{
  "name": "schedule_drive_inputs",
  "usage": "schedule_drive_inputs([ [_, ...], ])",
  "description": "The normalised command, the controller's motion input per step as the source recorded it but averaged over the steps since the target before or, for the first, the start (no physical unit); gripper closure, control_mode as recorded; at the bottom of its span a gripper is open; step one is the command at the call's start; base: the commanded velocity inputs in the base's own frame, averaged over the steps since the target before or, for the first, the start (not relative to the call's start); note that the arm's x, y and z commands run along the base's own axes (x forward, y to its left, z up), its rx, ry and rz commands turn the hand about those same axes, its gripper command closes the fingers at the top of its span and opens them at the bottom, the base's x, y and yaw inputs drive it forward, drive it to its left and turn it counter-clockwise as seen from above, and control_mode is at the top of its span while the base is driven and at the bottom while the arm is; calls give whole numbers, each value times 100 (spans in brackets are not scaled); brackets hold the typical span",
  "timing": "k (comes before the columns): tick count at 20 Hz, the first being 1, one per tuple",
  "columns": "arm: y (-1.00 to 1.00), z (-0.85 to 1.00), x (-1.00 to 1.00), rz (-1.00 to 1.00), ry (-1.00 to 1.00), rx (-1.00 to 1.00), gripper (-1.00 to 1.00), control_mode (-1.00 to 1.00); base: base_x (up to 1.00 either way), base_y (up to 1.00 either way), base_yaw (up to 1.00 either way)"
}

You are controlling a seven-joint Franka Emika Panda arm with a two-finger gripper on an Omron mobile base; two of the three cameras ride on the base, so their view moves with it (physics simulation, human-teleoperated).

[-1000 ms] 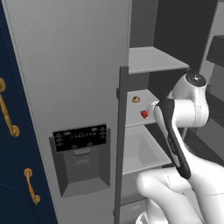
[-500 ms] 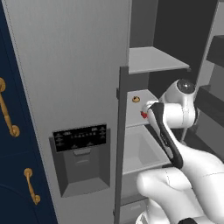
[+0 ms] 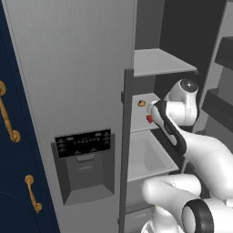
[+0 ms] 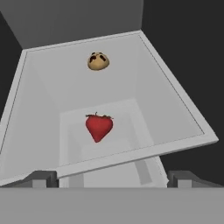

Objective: Take the strawberry from the fridge and place it on top of the pancake, located on the dining counter.

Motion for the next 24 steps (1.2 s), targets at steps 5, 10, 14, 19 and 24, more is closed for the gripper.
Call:
schedule_drive_inputs([
  [5,0,-27,26,0,4,0,-100,-100,0,0,0],
  [10,4,-16,36,0,4,0,-100,-100,0,0,0],
  [14,1,-17,37,0,2,0,-100,-100,0,0,0],
  [19,2,-18,34,0,7,0,-100,-100,0,0,0],
  [24,1,-19,27,0,10,0,-100,-100,0,0,0],
])
